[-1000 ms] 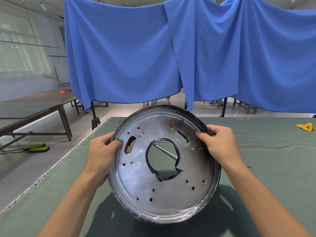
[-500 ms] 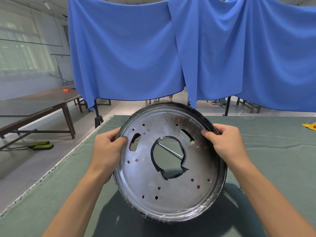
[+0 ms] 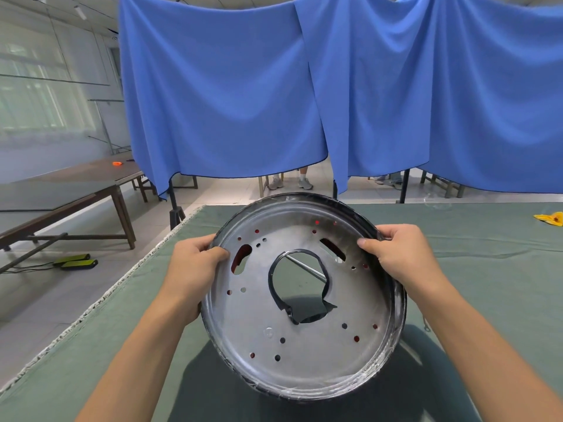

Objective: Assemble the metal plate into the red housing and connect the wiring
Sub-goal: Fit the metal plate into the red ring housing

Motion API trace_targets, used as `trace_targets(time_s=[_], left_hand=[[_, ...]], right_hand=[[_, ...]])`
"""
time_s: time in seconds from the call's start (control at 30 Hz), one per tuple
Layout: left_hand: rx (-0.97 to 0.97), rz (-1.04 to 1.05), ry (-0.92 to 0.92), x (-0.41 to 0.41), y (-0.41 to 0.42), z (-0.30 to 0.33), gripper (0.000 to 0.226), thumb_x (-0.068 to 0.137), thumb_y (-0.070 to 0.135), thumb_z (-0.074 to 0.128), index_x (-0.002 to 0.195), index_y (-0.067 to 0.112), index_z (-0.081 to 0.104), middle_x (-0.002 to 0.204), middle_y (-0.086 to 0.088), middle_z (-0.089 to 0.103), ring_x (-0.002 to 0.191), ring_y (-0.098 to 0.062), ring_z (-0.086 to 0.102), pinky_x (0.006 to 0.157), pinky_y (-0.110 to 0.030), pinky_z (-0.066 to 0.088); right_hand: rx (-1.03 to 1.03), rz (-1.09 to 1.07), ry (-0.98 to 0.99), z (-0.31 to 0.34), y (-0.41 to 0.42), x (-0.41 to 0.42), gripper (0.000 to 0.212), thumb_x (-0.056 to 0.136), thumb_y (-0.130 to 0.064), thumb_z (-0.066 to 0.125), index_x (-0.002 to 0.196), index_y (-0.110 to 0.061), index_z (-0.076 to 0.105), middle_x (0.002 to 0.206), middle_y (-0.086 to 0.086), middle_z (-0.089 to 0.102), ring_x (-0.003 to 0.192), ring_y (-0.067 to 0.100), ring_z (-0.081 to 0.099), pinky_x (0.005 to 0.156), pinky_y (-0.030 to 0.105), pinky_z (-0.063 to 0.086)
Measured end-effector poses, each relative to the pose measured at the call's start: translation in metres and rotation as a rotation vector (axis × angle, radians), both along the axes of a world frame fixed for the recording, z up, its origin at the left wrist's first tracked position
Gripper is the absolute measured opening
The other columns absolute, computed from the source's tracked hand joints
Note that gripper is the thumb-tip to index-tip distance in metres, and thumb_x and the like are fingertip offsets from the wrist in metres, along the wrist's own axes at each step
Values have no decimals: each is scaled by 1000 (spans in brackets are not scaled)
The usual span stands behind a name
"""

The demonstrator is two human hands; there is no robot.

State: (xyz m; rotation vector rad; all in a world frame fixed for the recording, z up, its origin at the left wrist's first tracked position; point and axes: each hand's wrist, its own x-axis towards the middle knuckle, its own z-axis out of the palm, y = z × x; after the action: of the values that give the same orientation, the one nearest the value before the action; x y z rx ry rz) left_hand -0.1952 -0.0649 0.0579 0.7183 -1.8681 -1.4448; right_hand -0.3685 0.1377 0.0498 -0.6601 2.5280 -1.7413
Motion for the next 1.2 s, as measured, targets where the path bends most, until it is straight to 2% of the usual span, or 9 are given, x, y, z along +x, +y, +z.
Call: trace_targets(time_s=[0.1, 0.27, 0.43, 0.57, 0.63, 0.73, 0.87, 1.07, 1.2], left_hand=[[56, -1, -88, 5, -2, -6, 24, 84, -5, 54, 62, 1, 61, 47, -9, 51, 42, -22, 45, 47, -30, 40], [98, -19, -208, 25, -3, -14, 32, 79, -10, 54, 54, 5, 42, 44, -7, 38, 39, -17, 36, 47, -23, 28], [147, -42, -261, 43, 5, -32, 25, 77, -13, 51, 65, 7, 44, 60, -10, 35, 47, -17, 31, 48, -24, 23], [174, -72, -272, 44, 10, -40, 20, 78, -12, 52, 73, 7, 47, 70, -13, 38, 54, -19, 34, 51, -27, 25], [164, -86, -287, 43, 12, -40, 18, 78, -10, 53, 72, 6, 48, 69, -14, 41, 56, -21, 38, 53, -28, 27], [139, -94, -312, 41, 14, -39, 24, 78, -10, 52, 65, 8, 42, 64, -10, 37, 51, -19, 35, 52, -27, 26], [126, -80, -341, 40, 13, -38, 26, 76, -10, 54, 58, 6, 44, 64, -11, 40, 54, -20, 37, 56, -28, 28], [103, -90, -386, 42, 10, -45, 25, 77, -9, 56, 59, 5, 45, 63, -12, 43, 53, -20, 40, 54, -27, 30], [99, -79, -389, 42, 6, -48, 28, 75, -9, 57, 55, 6, 45, 63, -12, 44, 53, -20, 39, 53, -27, 30]], right_hand=[[84, -6, -77, -5, 5, 4, 10, 82, -11, 69, 73, -11, 74, 70, 12, 73, 77, 34, 70, 78, 47, 56], [220, 14, -123, -20, 8, 24, 12, 80, -12, 72, 77, -1, 71, 75, 17, 70, 69, 26, 63, 77, 45, 54], [358, -25, -127, -24, 18, 50, 29, 82, -18, 72, 57, -13, 59, 50, 3, 53, 49, 20, 49, 54, 29, 38], [413, -23, -147, -18, 27, 57, 18, 83, -17, 71, 90, -1, 69, 85, 15, 70, 83, 30, 66, 77, 35, 51], [418, -14, -175, -19, 32, 60, 22, 84, -17, 71, 94, 2, 68, 86, 13, 67, 81, 29, 63, 76, 34, 49], [403, -33, -211, -24, 36, 63, 17, 83, -16, 73, 79, -9, 58, 72, 6, 56, 72, 24, 51, 59, 29, 36], [376, -63, -234, -28, 36, 63, 47, 83, -15, 73, 59, -22, 33, 59, -3, 37, 59, 17, 36, 49, 26, 24], [395, -57, -203, -29, 33, 63, 22, 83, -17, 73, 72, -12, 55, 74, 5, 58, 75, 23, 52, 69, 29, 38], [458, -54, -169, -30, 33, 62, 30, 84, -19, 72, 63, -12, 52, 56, 0, 47, 56, 16, 43, 53, 28, 31]])
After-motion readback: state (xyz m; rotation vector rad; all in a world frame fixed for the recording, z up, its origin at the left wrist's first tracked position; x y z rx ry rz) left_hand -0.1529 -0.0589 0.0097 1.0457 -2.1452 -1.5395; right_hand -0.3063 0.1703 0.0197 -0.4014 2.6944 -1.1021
